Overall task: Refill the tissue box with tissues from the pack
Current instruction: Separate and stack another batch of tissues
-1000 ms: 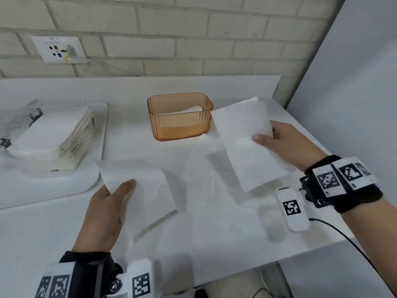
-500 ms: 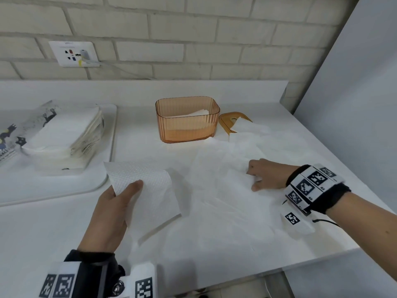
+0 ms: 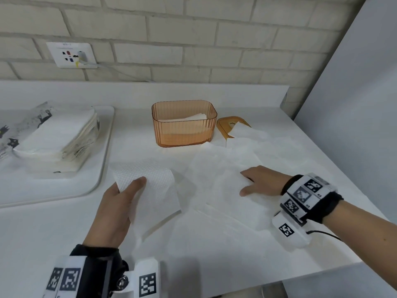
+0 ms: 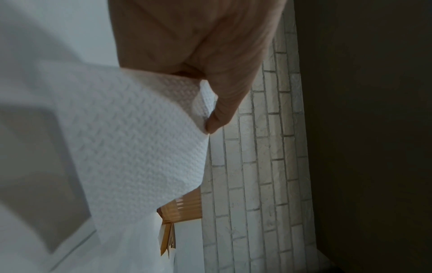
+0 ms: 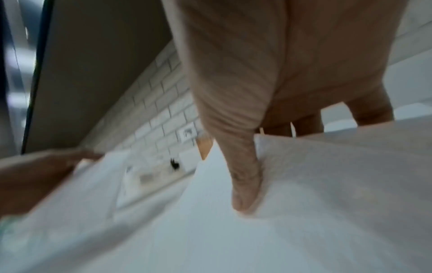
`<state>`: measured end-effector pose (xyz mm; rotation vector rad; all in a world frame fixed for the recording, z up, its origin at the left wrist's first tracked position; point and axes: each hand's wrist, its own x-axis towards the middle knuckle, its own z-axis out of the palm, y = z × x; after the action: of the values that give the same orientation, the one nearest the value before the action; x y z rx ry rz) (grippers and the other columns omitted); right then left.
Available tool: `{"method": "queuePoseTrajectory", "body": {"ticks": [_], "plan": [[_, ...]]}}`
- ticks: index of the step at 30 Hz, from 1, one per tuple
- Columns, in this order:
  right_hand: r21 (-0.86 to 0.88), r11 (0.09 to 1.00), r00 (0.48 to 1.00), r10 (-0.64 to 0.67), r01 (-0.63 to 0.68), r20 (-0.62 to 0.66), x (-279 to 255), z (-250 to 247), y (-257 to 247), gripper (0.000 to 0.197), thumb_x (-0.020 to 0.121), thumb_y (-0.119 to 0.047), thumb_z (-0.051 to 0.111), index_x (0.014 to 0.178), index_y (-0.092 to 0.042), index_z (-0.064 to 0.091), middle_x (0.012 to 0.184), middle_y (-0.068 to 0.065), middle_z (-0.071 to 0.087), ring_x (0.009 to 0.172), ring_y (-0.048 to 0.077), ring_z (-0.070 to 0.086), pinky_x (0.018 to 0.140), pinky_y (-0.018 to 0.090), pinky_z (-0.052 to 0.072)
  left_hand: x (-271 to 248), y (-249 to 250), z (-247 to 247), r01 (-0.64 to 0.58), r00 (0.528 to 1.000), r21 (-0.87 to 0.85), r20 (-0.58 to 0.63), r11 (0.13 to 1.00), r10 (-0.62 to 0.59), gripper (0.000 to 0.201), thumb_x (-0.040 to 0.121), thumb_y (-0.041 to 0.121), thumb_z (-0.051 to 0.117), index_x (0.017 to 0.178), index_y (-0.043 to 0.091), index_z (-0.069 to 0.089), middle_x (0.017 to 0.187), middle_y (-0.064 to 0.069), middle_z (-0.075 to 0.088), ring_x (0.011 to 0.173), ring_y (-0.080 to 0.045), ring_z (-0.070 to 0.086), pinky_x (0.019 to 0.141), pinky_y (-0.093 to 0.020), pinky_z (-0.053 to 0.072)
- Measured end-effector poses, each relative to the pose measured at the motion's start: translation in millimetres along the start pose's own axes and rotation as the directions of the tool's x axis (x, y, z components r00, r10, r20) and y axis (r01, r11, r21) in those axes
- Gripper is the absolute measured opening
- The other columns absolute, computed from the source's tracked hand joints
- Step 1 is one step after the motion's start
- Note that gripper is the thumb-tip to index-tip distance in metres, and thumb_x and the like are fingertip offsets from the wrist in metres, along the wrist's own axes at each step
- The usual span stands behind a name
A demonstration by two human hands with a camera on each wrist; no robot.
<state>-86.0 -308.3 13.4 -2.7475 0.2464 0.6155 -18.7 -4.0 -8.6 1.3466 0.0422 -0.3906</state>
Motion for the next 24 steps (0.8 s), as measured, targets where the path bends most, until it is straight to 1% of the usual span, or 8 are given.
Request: {"method": "queuePoseTrajectory", "body": {"ticks": [4,6,8,10,14,17,19,24], "plan": [[0.33,0.936,0.962,-0.032,0.125,-0.272,-19.8,-42.0,6.6,0.021,0.09,-0.028,0.058,0.107,-0.016,0.06,0.102,-0.002,0.067,0.095,0.018,0.063,0.077,0.025,0.05,3.4,-6.3,15.7,-0.016,1.0,0.024,0.005,1.0,0.016,0.012,0.091,0.014,0.059,0.099,0.013,0.068,0.094,-0.005,0.075,0.089,-0.024,0.071,0.08,-0.038,0.052],[0.662,0.682,0.927,-0.062,0.31,-0.37,-31.8,-55.8,-1.7,0.023,0.089,-0.022,0.058,0.112,-0.02,0.06,0.104,-0.003,0.072,0.094,0.017,0.068,0.077,0.027,0.056,2.5,-10.6,29.6,-0.021,0.999,0.078,0.025,0.997,0.02,0.012,0.092,0.011,0.057,0.097,0.011,0.068,0.095,-0.008,0.075,0.091,-0.028,0.07,0.086,-0.045,0.053],[0.809,0.4,0.898,-0.1,0.43,-0.428,-34.8,-60.0,-14.3,0.031,0.086,-0.02,0.056,0.117,-0.016,0.058,0.109,0.001,0.071,0.096,0.017,0.069,0.078,0.027,0.056,1.8,-15.0,45.0,-0.024,0.998,0.124,0.067,0.992,0.016,0.015,0.093,0.009,0.054,0.099,0.009,0.068,0.097,-0.011,0.074,0.096,-0.032,0.068,0.093,-0.051,0.05],[0.833,0.315,0.888,-0.088,0.455,-0.452,-28.9,-54.4,-26.0,0.029,0.09,-0.021,0.051,0.118,-0.015,0.057,0.114,0.002,0.069,0.102,0.017,0.067,0.087,0.032,0.055,0.3,-15.7,59.6,-0.033,0.994,0.13,0.111,0.991,0.018,0.02,0.095,0.007,0.05,0.105,0.01,0.066,0.1,-0.011,0.073,0.099,-0.033,0.067,0.095,-0.054,0.048],[0.793,0.475,0.905,-0.02,0.383,-0.425,-13.2,-31.1,-47.6,0.025,0.1,-0.027,0.04,0.109,-0.021,0.062,0.11,-0.003,0.07,0.104,0.014,0.064,0.095,0.034,0.048,-7.7,-9.1,85.8,-0.055,0.981,0.065,0.19,0.996,0.041,0.033,0.098,0.014,0.039,0.107,0.027,0.068,0.106,0.003,0.073,0.102,-0.018,0.068,0.092,-0.043,0.05],[0.712,0.608,0.893,0.009,0.352,-0.449,-6.8,-16.8,-61.4,0.028,0.1,-0.028,0.036,0.086,-0.023,0.059,0.08,-0.008,0.06,0.073,0.003,0.055,0.07,0.018,0.042,-14.3,-2.3,100.0,-0.036,0.976,-0.073,0.212,0.997,0.051,0.038,0.101,0.031,0.034,0.099,0.033,0.072,0.102,0.01,0.074,0.094,-0.004,0.069,0.078,-0.024,0.051],[0.665,0.664,0.874,0.036,0.341,-0.484,-2.3,-10.1,-66.6,0.034,0.1,-0.026,0.036,0.069,-0.017,0.045,0.063,-0.006,0.039,0.054,0.002,0.036,0.052,0.015,0.029,-16.9,-1.0,103.9,-0.014,0.974,-0.127,0.223,0.992,0.042,0.043,0.1,0.043,0.026,0.114,0.03,0.065,0.108,0.008,0.073,0.099,-0.005,0.068,0.076,-0.02,0.053],[0.67,0.666,0.858,0.086,0.329,-0.506,6.7,-0.6,-70.4,0.037,0.1,-0.024,0.035,0.064,-0.017,0.034,0.058,-0.007,0.032,0.046,0.002,0.033,0.047,0.013,0.029,-18.7,0.0,104.1,-0.048,0.975,-0.11,0.211,0.993,0.07,0.047,0.099,0.047,0.022,0.122,0.028,0.058,0.11,0.009,0.072,0.102,-0.007,0.068,0.08,-0.02,0.054]]}}
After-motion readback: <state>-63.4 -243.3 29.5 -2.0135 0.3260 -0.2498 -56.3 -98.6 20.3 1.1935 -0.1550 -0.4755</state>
